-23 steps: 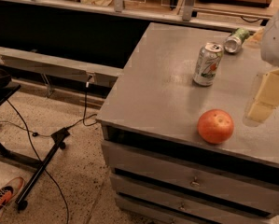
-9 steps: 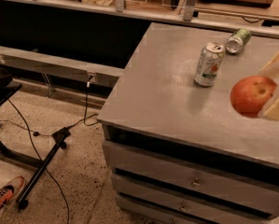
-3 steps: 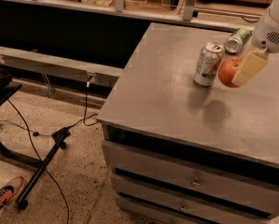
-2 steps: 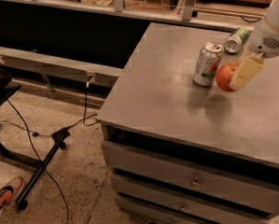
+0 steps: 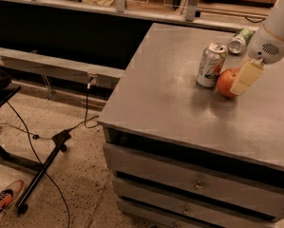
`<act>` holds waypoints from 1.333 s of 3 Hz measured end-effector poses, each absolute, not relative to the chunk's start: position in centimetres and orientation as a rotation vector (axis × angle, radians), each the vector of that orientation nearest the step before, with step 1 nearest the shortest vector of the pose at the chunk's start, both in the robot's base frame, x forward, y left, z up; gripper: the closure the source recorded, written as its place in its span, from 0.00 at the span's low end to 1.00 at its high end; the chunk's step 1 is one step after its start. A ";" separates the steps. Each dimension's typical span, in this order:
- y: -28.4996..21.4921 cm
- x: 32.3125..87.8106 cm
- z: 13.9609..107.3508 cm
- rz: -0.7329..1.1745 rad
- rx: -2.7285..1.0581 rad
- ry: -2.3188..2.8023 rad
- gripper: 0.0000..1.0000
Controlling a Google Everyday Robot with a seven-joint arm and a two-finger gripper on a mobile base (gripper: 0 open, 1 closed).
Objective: Move apple near 7up can
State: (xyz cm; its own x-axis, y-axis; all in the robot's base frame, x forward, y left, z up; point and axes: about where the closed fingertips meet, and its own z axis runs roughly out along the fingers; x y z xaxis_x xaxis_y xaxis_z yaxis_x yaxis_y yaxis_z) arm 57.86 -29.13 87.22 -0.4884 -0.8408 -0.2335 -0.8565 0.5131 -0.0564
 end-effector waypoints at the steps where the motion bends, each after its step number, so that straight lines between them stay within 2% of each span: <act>1: -29.0 58.3 87.0 0.095 -1.438 2.517 0.08; 2: -28.9 58.4 86.8 0.093 -1.437 2.514 0.00; 4: -31.5 57.6 89.3 0.109 -1.501 2.231 0.00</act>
Offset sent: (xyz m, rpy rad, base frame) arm 0.0025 0.0008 -0.0015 0.0011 -0.0053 -0.0001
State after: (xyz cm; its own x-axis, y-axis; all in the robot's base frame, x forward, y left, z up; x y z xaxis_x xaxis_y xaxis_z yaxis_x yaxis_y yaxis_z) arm 57.65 -31.52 89.28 -0.3091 -0.8610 -0.4039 -0.8964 0.4057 -0.1787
